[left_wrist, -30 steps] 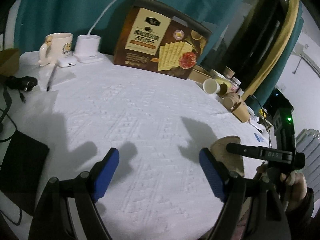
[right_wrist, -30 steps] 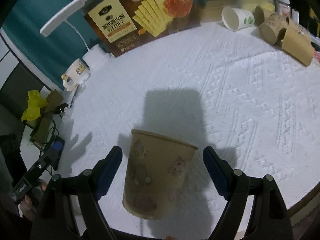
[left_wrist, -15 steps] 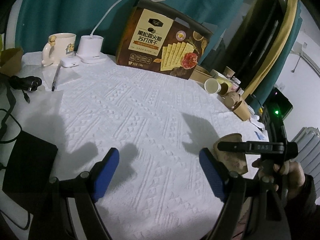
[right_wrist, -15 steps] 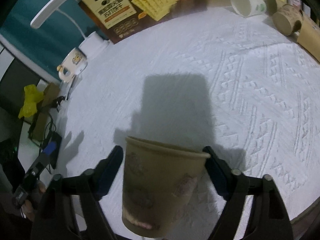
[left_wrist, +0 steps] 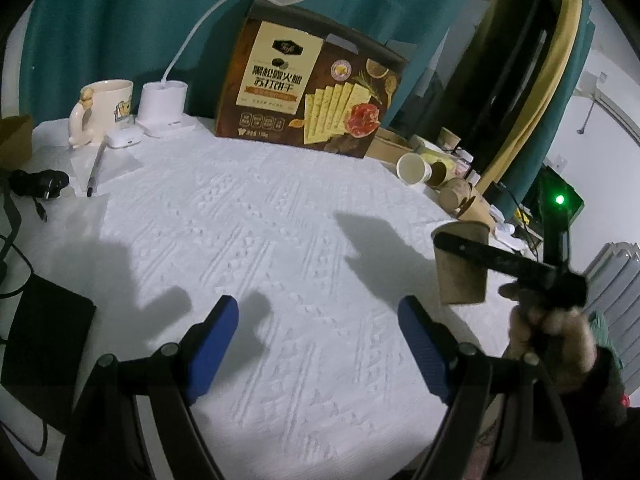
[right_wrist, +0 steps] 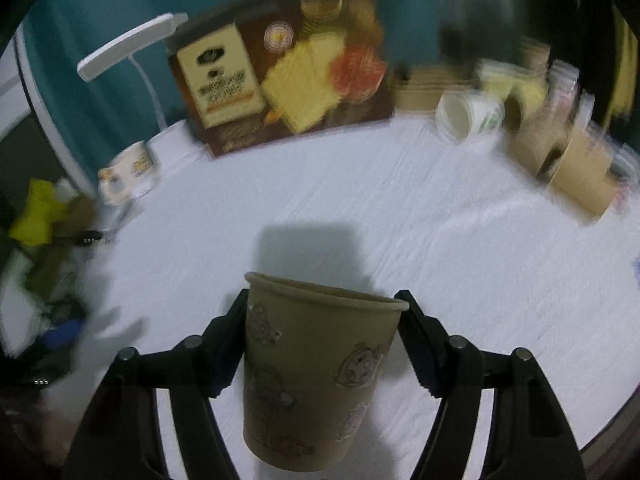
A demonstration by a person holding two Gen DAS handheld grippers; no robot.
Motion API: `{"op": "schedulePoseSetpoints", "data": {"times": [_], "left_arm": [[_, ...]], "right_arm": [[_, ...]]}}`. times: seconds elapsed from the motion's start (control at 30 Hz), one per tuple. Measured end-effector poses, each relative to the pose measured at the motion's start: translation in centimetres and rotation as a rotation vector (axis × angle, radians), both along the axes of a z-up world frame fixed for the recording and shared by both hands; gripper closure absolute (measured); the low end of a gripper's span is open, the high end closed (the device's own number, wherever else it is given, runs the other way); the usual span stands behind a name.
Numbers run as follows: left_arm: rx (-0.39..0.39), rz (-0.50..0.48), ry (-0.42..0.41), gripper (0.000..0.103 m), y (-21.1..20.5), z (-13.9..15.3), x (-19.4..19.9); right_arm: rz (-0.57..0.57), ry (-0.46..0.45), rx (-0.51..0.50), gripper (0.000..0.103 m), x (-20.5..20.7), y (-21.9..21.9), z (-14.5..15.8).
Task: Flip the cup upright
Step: 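Lift the cup with the right tool and turn it opening up, then lower the cup upright onto the table and open the right tool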
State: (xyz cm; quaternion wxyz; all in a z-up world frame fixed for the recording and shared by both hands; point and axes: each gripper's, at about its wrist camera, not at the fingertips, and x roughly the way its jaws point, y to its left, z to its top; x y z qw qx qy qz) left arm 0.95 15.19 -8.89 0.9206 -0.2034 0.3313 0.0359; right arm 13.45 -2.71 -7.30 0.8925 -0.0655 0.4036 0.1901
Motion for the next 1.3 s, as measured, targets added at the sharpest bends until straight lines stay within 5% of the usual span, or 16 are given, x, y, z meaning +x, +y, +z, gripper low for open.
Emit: {"op": "schedulePoseSetpoints", "data": {"times": [0.2, 0.57, 1.3], "left_arm": [[0.01, 0.011, 0.004, 0.021, -0.1, 0.2, 0.4], [0.024, 0.002, 0.018, 0.021, -0.9, -0.3, 0.9], [0.052, -0.076, 0.046, 0.021, -5.0, -1.1, -0.5]], "right_arm": [[-0.024, -0.116, -0.006, 0.035, -0.4, -0.6, -1.0], [-0.017, -0.19, 0.013, 0.035, -3.7, -1.5, -0.9], [-0.011, -0.115, 0.009, 0.035, -9.2, -3.8, -3.4]]}}
